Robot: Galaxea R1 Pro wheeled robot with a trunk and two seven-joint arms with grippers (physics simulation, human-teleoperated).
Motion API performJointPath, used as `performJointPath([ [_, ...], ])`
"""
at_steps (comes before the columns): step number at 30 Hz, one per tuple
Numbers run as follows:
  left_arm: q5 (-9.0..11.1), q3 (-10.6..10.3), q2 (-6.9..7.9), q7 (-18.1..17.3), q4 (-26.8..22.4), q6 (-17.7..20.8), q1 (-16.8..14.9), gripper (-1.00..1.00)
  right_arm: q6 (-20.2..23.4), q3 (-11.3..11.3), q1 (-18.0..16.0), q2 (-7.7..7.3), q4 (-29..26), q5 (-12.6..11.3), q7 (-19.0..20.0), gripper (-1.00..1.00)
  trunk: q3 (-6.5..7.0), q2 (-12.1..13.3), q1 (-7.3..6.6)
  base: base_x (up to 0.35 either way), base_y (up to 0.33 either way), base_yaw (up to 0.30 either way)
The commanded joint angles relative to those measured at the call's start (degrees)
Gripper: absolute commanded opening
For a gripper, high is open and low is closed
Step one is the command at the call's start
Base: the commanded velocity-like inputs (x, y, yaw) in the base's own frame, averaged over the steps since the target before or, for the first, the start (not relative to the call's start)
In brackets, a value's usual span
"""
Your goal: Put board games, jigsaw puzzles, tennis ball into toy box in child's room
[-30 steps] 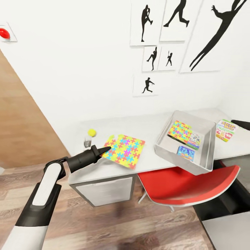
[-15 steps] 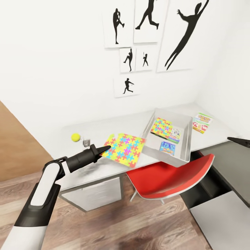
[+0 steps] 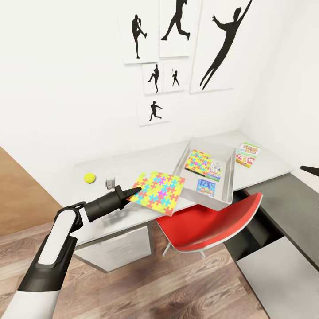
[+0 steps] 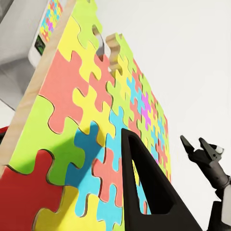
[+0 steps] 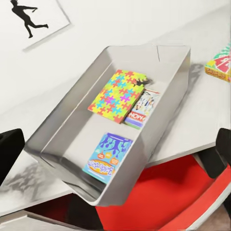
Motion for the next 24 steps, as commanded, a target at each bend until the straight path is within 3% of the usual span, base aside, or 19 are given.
performJointPath([
  [1, -0.4, 0.0, 0.03, -0.2, 0.0, 0.1, 0.0, -1.00, 0.3, -0.1, -0.1, -0.02, 0.0, 0.4, 0.4, 1.00, 0.10, 0.3, -0.20, 0.000, 0.000, -0.027],
  [6, -0.3, 0.0, -0.11, 0.0, 0.0, 0.0, 0.0, -1.00, 0.3, -0.6, -1.3, -0.89, -1.0, 1.1, 0.2, 1.00, 1.00, 2.3, -1.29, 0.000, 0.000, -0.016],
  [10, -0.4, 0.0, -0.29, 0.1, 0.2, -0.2, 0.1, -1.00, -1.2, -0.8, -1.7, -1.24, 0.1, 3.8, 0.2, 1.00, 1.54, 3.6, -1.96, 0.000, 0.000, -0.007],
  [14, -0.1, 0.0, -0.45, 0.7, 0.3, -0.3, 0.3, -1.00, -4.8, -0.9, -1.9, -1.44, 5.1, 10.4, 0.3, 1.00, 1.54, 3.6, -1.96, 0.000, 0.000, -0.003],
  [15, -0.1, 0.0, -0.45, 0.7, 0.3, -0.3, 0.3, -1.00, -4.8, -0.9, -1.9, -1.44, 5.1, 10.4, 0.3, 1.00, 1.54, 3.6, -1.96, 0.000, 0.000, -0.002],
  [19, 0.6, 0.0, -0.66, 2.6, 0.3, -0.4, -0.1, -1.00, -6.4, -0.8, -1.9, -1.46, 9.2, 16.2, 0.4, 1.00, 1.54, 3.6, -1.96, 0.000, 0.000, -0.001],
  [24, 2.2, 0.0, -0.89, 5.4, 0.3, -0.4, -0.5, -1.00, -5.7, -0.5, -1.9, -1.49, 10.8, 19.1, 0.4, 1.00, 1.54, 3.6, -1.96, 0.000, 0.000, 0.000],
])
